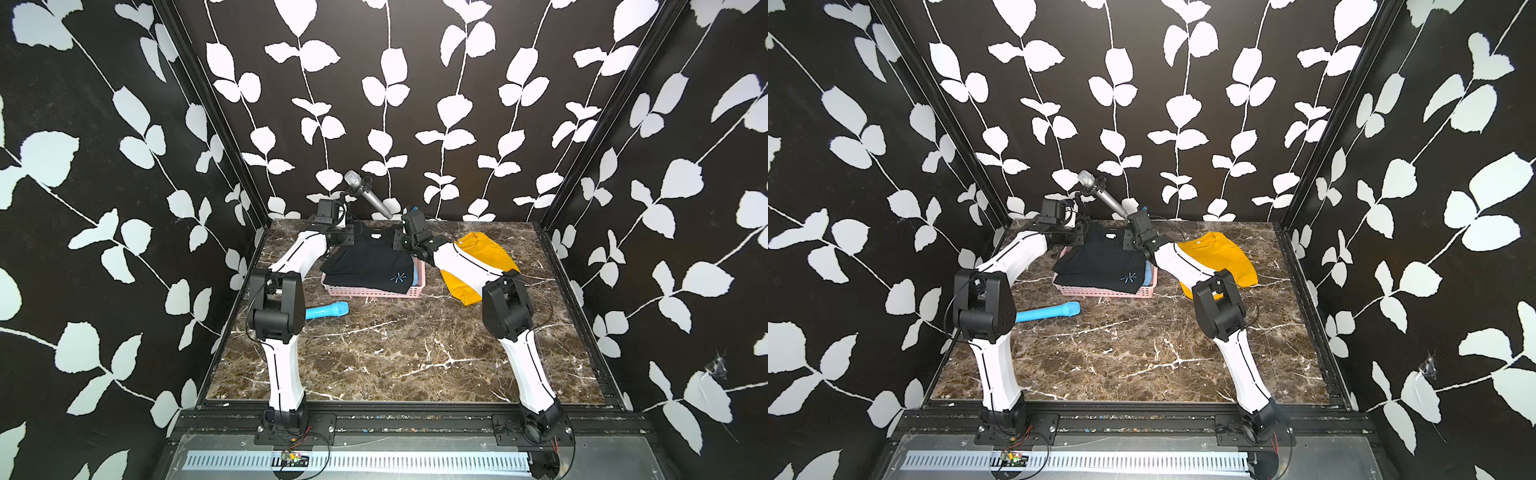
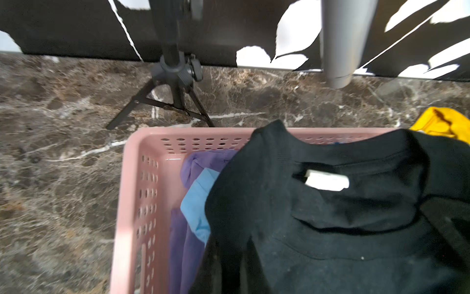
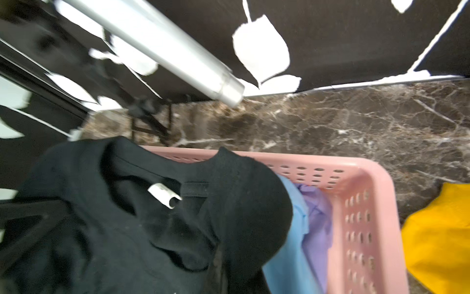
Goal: Put the folded t-shirts into the basket
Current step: Place the T-shirt in the bin.
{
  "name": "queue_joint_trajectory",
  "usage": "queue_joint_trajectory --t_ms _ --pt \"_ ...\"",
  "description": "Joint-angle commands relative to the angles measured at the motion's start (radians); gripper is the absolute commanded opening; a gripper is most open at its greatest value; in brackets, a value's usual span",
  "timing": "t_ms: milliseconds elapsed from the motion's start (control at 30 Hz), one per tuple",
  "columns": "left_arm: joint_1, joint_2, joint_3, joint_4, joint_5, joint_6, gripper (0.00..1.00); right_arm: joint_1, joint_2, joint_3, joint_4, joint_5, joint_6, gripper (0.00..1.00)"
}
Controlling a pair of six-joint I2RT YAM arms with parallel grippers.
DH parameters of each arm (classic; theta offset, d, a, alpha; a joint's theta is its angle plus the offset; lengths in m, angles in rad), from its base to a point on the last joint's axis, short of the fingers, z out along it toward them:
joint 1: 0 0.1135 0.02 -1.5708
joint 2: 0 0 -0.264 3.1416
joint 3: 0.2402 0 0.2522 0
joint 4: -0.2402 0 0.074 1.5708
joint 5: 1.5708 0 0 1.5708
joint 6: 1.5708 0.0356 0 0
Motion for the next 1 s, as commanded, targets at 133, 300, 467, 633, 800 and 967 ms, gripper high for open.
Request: queue_joint_trajectory --t_ms 133,300,467,633,800,967 --pt "0.004 0.043 0.035 -0.028 0.017 0.014 0.00 -0.037 0.079 0.177 -0.142 0.012 -0.125 0.00" --pt "0.003 0.065 0.040 -0.038 -0.008 0.020 0.00 -0.052 0.116 0.205 -0.170 -0.009 -0.127 0.00" --pt "0.004 0.093 0.073 -0.071 -0.065 0.045 0.00 -0.053 0.124 0.204 -0.188 -0.011 -0.129 0.09" --pt "0.004 0.118 0.116 -0.129 -0.112 0.078 0.14 -0.058 0.093 0.209 -0.220 0.040 -0.175 0.29" --pt "0.004 0.063 0.093 -0.130 -0.148 0.078 0.41 -0.060 0.023 0.198 -0.260 0.024 -0.252 0.41" --pt "0.004 -0.011 0.054 -0.099 -0.091 0.050 0.57 -0.053 -0.079 0.069 -0.244 -0.043 -0.273 0.49"
